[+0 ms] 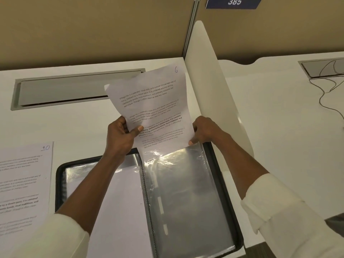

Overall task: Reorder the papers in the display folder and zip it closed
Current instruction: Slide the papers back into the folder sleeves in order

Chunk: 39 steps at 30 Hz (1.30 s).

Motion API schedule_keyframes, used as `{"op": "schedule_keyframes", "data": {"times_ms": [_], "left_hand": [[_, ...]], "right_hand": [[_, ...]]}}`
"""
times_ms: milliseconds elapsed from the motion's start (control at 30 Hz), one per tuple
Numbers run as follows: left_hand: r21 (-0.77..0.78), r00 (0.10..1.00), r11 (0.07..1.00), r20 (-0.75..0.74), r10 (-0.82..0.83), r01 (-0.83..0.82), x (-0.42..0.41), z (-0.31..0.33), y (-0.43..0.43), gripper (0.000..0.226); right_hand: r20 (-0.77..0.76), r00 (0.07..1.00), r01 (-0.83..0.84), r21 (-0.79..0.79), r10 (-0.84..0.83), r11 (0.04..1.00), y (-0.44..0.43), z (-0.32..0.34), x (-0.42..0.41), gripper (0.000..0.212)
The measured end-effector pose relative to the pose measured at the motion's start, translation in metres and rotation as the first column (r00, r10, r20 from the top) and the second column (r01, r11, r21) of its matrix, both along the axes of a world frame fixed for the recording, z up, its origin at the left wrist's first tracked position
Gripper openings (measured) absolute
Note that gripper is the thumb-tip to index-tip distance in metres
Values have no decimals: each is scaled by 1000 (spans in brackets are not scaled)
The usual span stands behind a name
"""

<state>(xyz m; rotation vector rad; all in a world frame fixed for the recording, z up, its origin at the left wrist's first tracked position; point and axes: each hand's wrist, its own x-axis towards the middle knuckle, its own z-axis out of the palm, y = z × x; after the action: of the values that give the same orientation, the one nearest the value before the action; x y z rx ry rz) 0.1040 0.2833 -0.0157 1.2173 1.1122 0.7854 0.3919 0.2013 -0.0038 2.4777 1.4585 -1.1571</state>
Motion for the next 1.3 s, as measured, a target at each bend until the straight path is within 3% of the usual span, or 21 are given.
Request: {"op": "schedule_keyframes", "data": {"times_ms": [200,300,467,633,767,867,967,1067,1200,1300], "left_hand": [[-26,999,999,-21,-30,29,8,-2,-2,38],[-64,999,997,-31,-38,36,15,-4,-4,38],[-147,992,988,-108,-70,54,23,-13,-12,43],[-229,980,973,-185,-71,27,23,-21,-14,49],[-224,971,973,-238,6,-61,19,-17,4,59],[-216,959,975,-282,-19,-44,19,-15,11,49],[-149,912,989,-409,-41,-22,18,-19,5,44],[-94,860,996,-507,-56,9,17,-22,-7,44],[-18,806,997,-588,-70,74,15,-20,-29,43],[33,789,996,-613,-44,81,13,-21,-37,42]], "right_hand": [[-324,890,344,14,-321,939,3,14,-2,53],[-442,815,476,145,-374,867,5,20,-3,65],[-584,695,643,245,-419,725,9,24,-7,54],[-535,675,699,246,-507,671,3,4,-12,47],[-470,736,644,264,-487,718,-7,-8,-14,39],[-463,752,628,289,-469,722,-12,-15,-14,34],[-494,715,673,296,-494,678,-10,-19,-16,41],[-404,773,631,418,-489,654,4,-16,-17,55],[-260,868,497,471,-424,729,41,4,-17,76],[-65,965,256,424,-253,869,75,20,-14,71]]}}
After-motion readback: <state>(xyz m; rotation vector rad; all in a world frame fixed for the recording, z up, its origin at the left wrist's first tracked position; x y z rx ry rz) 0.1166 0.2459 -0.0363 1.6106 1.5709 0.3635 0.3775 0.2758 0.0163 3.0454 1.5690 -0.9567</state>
